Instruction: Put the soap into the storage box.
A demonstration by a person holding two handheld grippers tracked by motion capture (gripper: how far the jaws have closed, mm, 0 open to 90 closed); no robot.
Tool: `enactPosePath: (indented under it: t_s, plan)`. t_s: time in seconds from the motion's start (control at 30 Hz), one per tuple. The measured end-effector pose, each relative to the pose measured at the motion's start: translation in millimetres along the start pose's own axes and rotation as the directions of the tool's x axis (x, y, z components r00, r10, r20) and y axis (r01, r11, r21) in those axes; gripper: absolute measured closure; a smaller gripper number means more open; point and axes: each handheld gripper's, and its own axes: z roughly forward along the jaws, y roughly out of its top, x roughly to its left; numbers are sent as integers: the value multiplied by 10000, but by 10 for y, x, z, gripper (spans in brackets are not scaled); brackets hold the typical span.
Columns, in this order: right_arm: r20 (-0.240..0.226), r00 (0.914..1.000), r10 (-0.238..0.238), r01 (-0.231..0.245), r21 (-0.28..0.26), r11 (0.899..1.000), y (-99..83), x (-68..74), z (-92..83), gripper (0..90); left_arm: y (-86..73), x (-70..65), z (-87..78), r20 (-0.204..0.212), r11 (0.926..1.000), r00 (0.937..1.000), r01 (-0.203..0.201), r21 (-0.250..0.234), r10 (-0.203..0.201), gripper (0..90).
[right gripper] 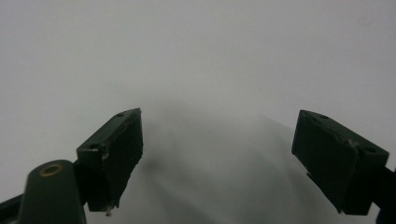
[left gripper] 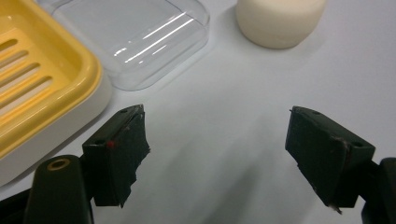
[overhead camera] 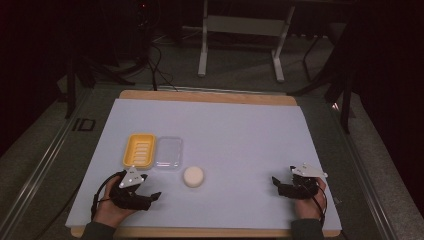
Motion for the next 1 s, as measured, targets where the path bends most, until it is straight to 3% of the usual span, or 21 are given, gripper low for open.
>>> enactPosePath:
  t_s: [0.1, 0.27, 0.37, 0.4, 0.57, 1.0]
  plan:
    - [-16, 10000, 18, -18, -219, 9998, -9, -7, -19, 164, 11, -14, 11, 14, 10000, 10000, -4, -23, 4, 211]
    - [376, 9993, 5, 27, -845, 9964, -38, 15, -76, 164, 33, -21, 32, 57, 9999, 9999, -108, 109, 107, 211]
    - [322, 9994, 93, -62, -965, 9953, -43, 6, -88, 164, 64, -31, 49, 81, 9986, 9992, -383, 374, 381, 211]
    - [312, 9995, 95, -64, -975, 9952, -44, 7, -89, 164, 86, -44, 62, 30, 9956, 9978, -665, 660, 665, 211]
    - [200, 9998, -55, 72, -903, 9959, -41, 13, -82, 178, 133, -50, 96, 32, 9881, 9940, -1090, 1084, 1093, 211]
    - [170, 9997, -202, 215, -808, 9965, -37, 23, -73, 178, 287, -39, 217, 465, 9802, 9877, -1540, 1246, 1493, 211]
